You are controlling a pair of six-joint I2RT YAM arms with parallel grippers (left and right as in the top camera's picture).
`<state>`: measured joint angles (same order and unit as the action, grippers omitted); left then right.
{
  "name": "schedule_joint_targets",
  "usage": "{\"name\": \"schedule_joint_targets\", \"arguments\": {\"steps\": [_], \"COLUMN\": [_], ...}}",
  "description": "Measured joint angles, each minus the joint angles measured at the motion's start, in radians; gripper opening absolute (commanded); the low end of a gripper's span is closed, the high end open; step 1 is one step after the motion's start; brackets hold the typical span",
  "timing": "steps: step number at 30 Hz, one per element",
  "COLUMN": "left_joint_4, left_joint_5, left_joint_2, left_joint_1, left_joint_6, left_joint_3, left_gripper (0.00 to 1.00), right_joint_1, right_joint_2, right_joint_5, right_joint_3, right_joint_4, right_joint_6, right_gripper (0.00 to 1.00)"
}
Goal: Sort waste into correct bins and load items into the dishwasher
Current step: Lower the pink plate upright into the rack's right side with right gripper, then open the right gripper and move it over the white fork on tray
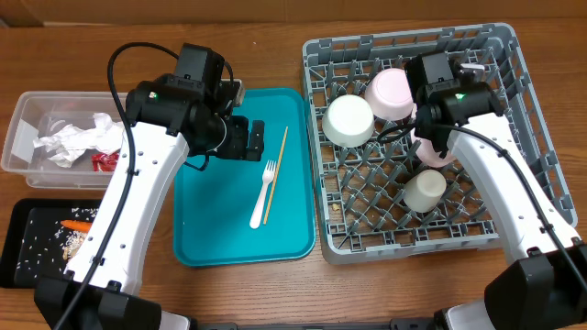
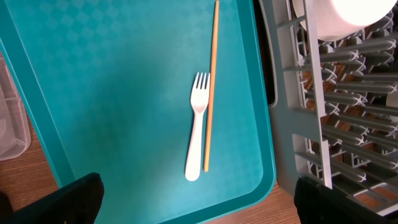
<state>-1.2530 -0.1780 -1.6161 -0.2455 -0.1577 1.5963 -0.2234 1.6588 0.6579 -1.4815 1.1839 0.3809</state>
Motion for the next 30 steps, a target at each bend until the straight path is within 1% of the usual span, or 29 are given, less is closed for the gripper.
{"name": "schedule_joint_targets", "arguments": {"steps": [1,4,8,10,11,15,18,21,23,25,27,30], "left_joint_4": [0.0,0.0,0.0,0.0,0.0,0.028,0.053,0.052,0.052,0.051,0.045,0.033], "left_joint_5": [0.0,0.0,0.0,0.002,0.003,0.002,0.003,0.003,0.002,0.002,0.001,-0.002], "left_joint_2": [0.0,0.0,0.0,0.0,0.0,0.0,0.0,0.0,0.0,0.0,0.0,0.0], "left_joint_1": [0.0,0.0,0.0,0.0,0.0,0.0,0.0,0.004,0.021,0.065,0.148,0.328], "left_joint_6": [0.0,0.0,0.0,0.0,0.0,-0.005,-0.008,-0.008,-0.008,-0.008,-0.01,-0.02], "left_joint_3": [0.0,0.0,0.0,0.0,0.0,0.0,0.0,0.0,0.0,0.0,0.0,0.001], "left_gripper": [1.0,1.0,1.0,1.0,1.0,1.0,1.0,1.0,1.0,1.0,1.0,1.0], "right_joint_1": [0.0,0.0,0.0,0.0,0.0,-0.006,-0.029,-0.096,-0.135,-0.207,-0.281,-0.359], "right_joint_2": [0.0,0.0,0.0,-0.001,-0.001,-0.001,-0.001,-0.001,-0.001,-0.001,-0.001,-0.001], "right_joint_5": [-0.028,-0.077,-0.184,-0.286,-0.401,-0.716,-0.831,-0.915,-0.933,-0.953,-0.968,-0.969], "right_joint_3": [-0.009,-0.05,-0.15,-0.188,-0.194,-0.194,-0.194,-0.194,-0.194,-0.194,-0.194,-0.194], "right_joint_4": [0.01,0.051,0.141,0.18,0.187,0.185,0.166,0.142,0.129,0.105,0.08,0.028], "right_joint_6": [0.001,-0.002,0.0,0.0,-0.02,-0.101,-0.116,-0.12,-0.118,-0.1,-0.071,-0.032], "right_gripper": [1.0,1.0,1.0,1.0,1.0,0.99,0.95,0.94,0.94,0.93,0.93,0.93]}}
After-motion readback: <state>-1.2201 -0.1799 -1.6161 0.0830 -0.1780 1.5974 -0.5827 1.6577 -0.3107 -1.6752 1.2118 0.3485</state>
